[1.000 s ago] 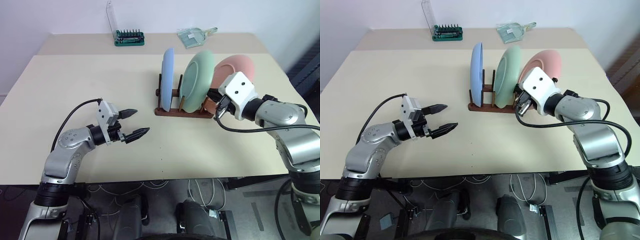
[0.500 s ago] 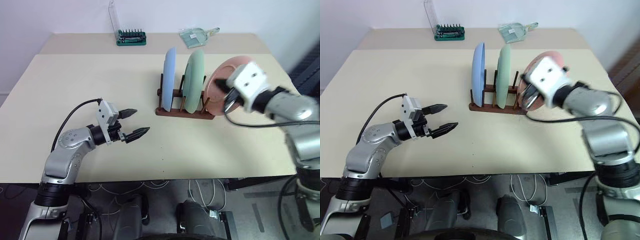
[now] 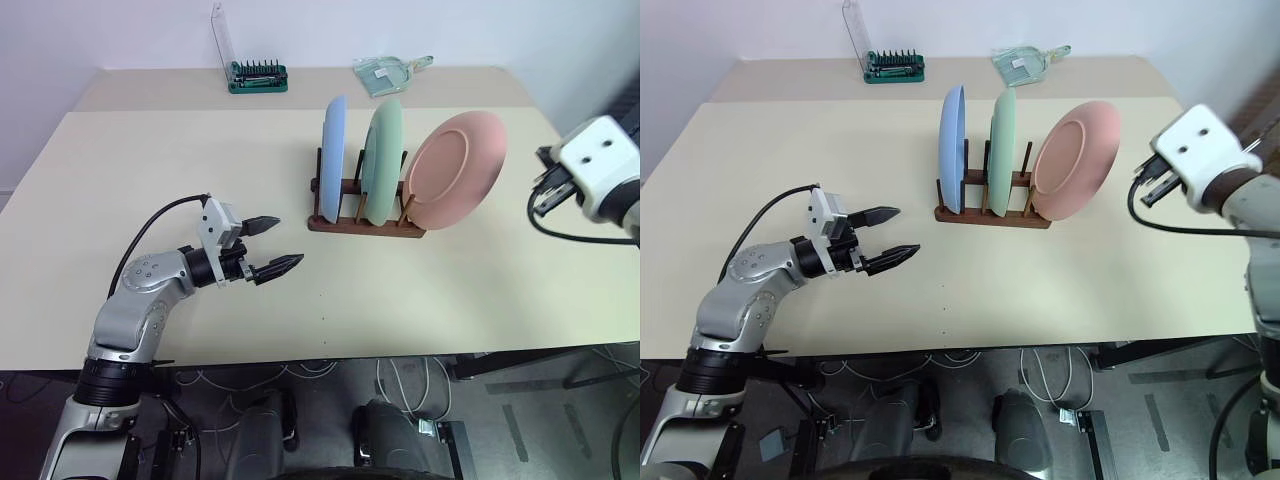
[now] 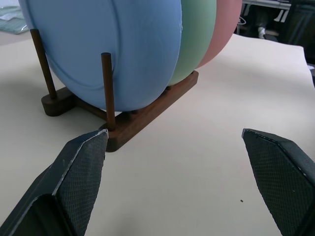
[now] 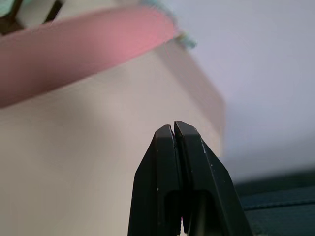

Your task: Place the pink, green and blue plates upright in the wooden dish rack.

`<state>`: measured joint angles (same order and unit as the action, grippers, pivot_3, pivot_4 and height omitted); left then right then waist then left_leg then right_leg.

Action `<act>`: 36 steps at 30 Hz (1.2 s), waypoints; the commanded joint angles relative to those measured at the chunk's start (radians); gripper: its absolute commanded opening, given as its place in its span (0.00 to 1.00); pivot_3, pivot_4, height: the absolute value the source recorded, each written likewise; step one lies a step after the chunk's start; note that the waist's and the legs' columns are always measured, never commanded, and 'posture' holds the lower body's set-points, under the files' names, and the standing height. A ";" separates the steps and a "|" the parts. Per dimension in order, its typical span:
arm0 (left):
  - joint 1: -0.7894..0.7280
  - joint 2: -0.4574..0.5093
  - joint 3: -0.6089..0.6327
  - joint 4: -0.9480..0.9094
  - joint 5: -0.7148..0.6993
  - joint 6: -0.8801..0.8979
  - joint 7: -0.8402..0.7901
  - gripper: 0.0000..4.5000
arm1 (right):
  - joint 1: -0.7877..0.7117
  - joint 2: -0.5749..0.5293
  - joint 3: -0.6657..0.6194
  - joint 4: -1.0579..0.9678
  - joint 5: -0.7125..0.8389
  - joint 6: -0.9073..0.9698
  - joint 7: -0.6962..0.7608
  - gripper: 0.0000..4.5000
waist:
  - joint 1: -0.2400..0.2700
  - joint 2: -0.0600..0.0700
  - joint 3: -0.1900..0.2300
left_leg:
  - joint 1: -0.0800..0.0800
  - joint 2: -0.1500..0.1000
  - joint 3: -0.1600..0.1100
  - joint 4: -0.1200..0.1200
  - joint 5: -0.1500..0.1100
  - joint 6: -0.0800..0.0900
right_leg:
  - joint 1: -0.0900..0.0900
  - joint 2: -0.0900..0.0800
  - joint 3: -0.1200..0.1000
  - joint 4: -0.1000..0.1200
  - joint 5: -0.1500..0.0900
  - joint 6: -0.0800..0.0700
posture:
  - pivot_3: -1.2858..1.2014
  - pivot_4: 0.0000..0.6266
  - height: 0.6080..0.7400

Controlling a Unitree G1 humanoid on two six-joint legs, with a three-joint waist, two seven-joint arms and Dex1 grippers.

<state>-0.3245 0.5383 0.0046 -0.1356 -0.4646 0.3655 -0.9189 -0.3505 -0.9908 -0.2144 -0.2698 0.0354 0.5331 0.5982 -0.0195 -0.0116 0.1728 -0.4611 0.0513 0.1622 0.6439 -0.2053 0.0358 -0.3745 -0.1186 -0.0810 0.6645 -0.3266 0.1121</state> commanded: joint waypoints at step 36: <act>0.055 0.141 0.188 0.236 0.084 -0.157 0.040 1.00 | 0.151 0.222 -0.221 0.207 0.295 -0.231 0.148 0.01 | 0.000 0.000 0.000 | 0.000 0.000 0.000 0.002 -0.001 0.002 | 0.001 0.000 -0.001 0.001 0.000 0.000 | 0.52 0.24 0.94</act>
<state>-0.2750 0.6603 0.1537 0.1025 -0.3820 0.2395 -0.8726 -0.2010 -0.7720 -0.3855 -0.0616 0.2903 0.3273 0.7363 -0.0194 -0.0114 0.1726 -0.4607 0.0515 0.1620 0.6461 -0.2064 0.0374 -0.3731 -0.1186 -0.0816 0.6650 -0.3267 0.1124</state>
